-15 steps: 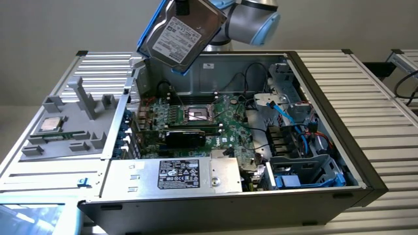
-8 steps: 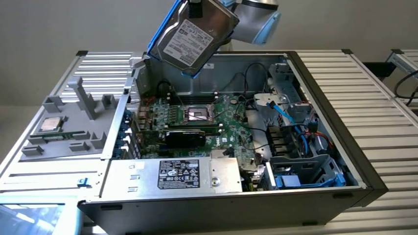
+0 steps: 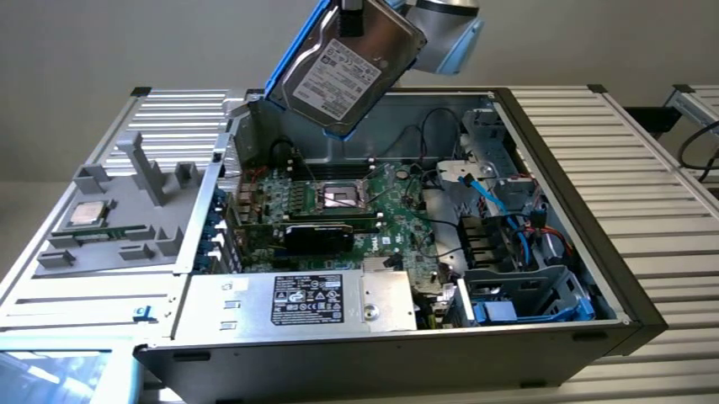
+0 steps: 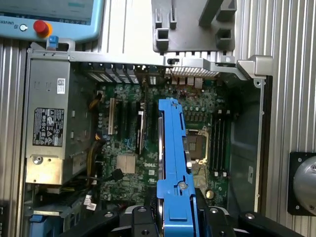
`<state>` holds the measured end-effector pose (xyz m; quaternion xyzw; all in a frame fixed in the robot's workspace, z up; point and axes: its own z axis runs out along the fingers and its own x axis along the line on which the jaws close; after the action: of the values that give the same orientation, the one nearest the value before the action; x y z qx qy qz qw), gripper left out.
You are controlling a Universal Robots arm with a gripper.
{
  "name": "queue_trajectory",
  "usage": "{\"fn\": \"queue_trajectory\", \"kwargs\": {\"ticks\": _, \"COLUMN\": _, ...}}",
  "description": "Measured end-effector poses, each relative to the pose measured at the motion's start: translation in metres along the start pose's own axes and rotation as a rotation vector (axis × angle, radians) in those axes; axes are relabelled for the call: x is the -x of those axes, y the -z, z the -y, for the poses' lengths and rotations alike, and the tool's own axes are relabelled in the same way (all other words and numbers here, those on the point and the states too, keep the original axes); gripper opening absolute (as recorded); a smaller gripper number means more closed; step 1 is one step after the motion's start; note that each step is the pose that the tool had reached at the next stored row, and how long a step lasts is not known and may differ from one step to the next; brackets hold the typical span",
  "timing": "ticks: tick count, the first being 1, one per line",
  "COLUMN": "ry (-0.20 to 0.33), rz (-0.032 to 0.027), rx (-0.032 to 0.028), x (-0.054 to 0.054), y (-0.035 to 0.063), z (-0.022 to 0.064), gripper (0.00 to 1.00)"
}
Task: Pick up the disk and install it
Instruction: 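Pick up the disk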
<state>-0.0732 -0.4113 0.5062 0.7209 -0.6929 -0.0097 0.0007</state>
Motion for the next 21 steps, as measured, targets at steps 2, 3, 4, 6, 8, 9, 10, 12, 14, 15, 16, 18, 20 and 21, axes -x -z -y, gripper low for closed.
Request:
{"fn": "queue_trajectory", "kwargs": {"ticks": 2, "ry": 0.0, "rz": 0.0, "rx": 0.0, "x": -0.004, "y": 0.0001, "z": 0.002, "gripper": 0.39}}
{"fn": "queue_trajectory", "kwargs": {"ticks": 3, "ry": 0.0, "rz": 0.0, "rx": 0.0, "x": -0.006, "y": 0.0001, "z": 0.003, "gripper": 0.39}}
{"fn": "queue_trajectory", "kwargs": {"ticks": 4, "ry": 0.0, "rz": 0.0, "rx": 0.0, "x": -0.007, "y": 0.0002, "z": 0.004, "gripper": 0.39}}
{"fn": "queue_trajectory", "kwargs": {"ticks": 6, "ry": 0.0, "rz": 0.0, "rx": -0.0001, "x": -0.011, "y": 0.0002, "z": 0.006, "gripper": 0.39}}
{"fn": "queue_trajectory", "kwargs": {"ticks": 8, "ry": 0.0, "rz": 0.0, "rx": 0.0, "x": -0.014, "y": 0.0003, "z": 0.0082, "gripper": 0.39}}
{"fn": "queue_trajectory", "kwargs": {"ticks": 9, "ry": 0.0, "rz": 0.0, "rx": 0.0, "x": -0.016, "y": 0.0003, "z": 0.0093, "gripper": 0.39}}
{"fn": "queue_trajectory", "kwargs": {"ticks": 10, "ry": 0.0, "rz": 0.0, "rx": 0.0, "x": -0.018, "y": 0.0004, "z": 0.0106, "gripper": 0.39}}
{"fn": "queue_trajectory", "kwargs": {"ticks": 12, "ry": 0.0, "rz": 0.0, "rx": 0.0, "x": -0.021, "y": 0.0005, "z": 0.0136, "gripper": 0.39}}
{"fn": "queue_trajectory", "kwargs": {"ticks": 14, "ry": 0.0, "rz": 0.0, "rx": 0.0, "x": -0.025, "y": 0.0006, "z": 0.0176, "gripper": 0.39}}
{"fn": "queue_trajectory", "kwargs": {"ticks": 15, "ry": 0.0, "rz": 0.0, "rx": 0.0, "x": -0.026, "y": 0.0006, "z": 0.0198, "gripper": 0.39}}
{"fn": "queue_trajectory", "kwargs": {"ticks": 16, "ry": 0.0, "rz": 0.0, "rx": 0.0, "x": -0.028, "y": 0.0007, "z": 0.0218, "gripper": 0.39}}
{"fn": "queue_trajectory", "kwargs": {"ticks": 18, "ry": 0.0, "rz": 0.0, "rx": 0.0, "x": -0.031, "y": 0.0008, "z": 0.0259, "gripper": 0.39}}
{"fn": "queue_trajectory", "kwargs": {"ticks": 20, "ry": 0.0, "rz": 0.0, "rx": 0.0, "x": -0.035, "y": 0.0009, "z": 0.0302, "gripper": 0.39}}
{"fn": "queue_trajectory", "kwargs": {"ticks": 21, "ry": 0.0, "rz": 0.0, "rx": 0.0, "x": -0.036, "y": 0.0009, "z": 0.0324, "gripper": 0.39}}
